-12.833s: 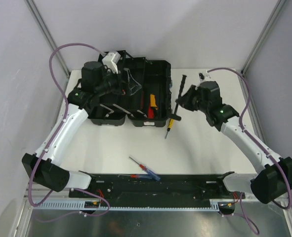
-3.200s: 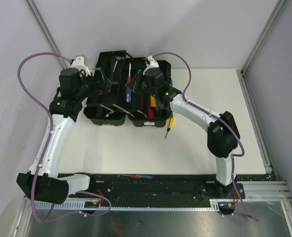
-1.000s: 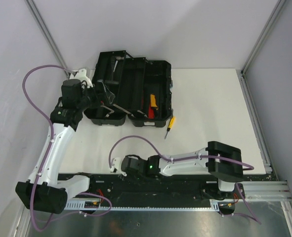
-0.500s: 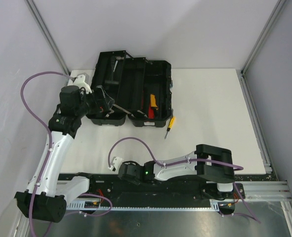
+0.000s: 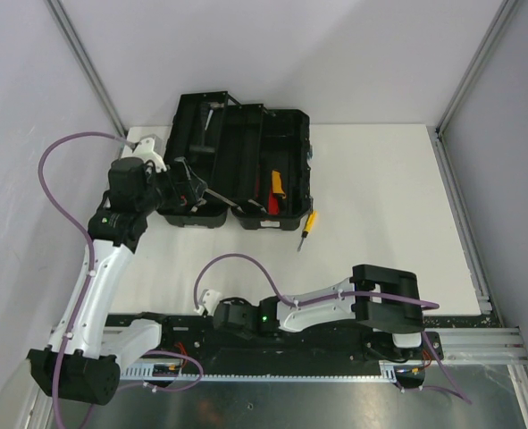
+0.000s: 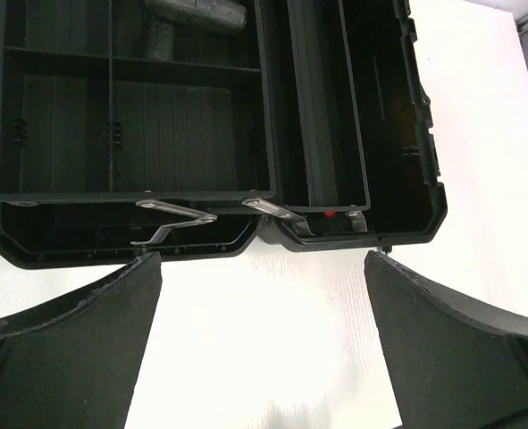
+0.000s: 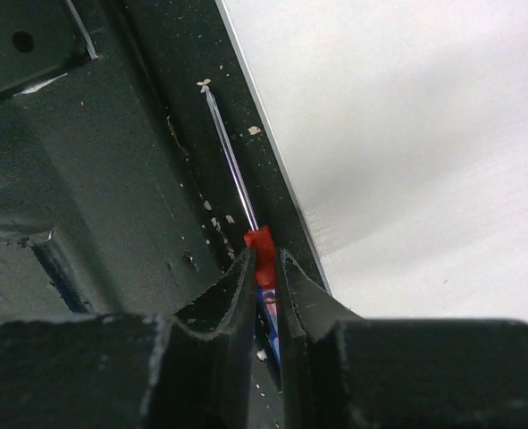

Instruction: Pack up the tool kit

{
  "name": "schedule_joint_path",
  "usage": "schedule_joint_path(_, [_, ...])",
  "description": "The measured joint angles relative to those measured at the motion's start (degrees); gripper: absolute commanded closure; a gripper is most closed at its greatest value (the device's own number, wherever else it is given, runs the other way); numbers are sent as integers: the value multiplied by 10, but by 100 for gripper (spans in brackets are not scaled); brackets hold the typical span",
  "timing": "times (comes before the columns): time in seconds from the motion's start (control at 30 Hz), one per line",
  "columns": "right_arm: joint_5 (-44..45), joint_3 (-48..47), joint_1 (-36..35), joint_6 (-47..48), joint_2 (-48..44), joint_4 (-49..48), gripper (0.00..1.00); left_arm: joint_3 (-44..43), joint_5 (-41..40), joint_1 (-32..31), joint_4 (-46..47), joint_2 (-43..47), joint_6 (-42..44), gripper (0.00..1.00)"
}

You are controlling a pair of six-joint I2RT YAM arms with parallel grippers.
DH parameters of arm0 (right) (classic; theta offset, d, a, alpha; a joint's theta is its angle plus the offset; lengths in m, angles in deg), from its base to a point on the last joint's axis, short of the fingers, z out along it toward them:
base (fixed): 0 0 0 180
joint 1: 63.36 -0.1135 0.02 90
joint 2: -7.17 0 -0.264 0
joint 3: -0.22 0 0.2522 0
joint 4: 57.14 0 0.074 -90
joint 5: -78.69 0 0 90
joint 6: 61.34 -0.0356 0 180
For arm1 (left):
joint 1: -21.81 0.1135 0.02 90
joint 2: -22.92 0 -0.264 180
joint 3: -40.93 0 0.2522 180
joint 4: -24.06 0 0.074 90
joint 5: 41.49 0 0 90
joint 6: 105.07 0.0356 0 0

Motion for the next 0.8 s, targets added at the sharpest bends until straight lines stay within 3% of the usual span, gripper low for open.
schedule_joint_path(0.27, [-9,0,4,-4,0,11,71,8,0,0,-1,8,0,1])
schedule_joint_path(0.63, [-165,-3,69,43,-1,35,75,8,-1,0,-2,9,0,1])
schedule_joint_path(0.8, [-178,-10,70,57,9,44,72,8,-2,0,-1,9,0,1])
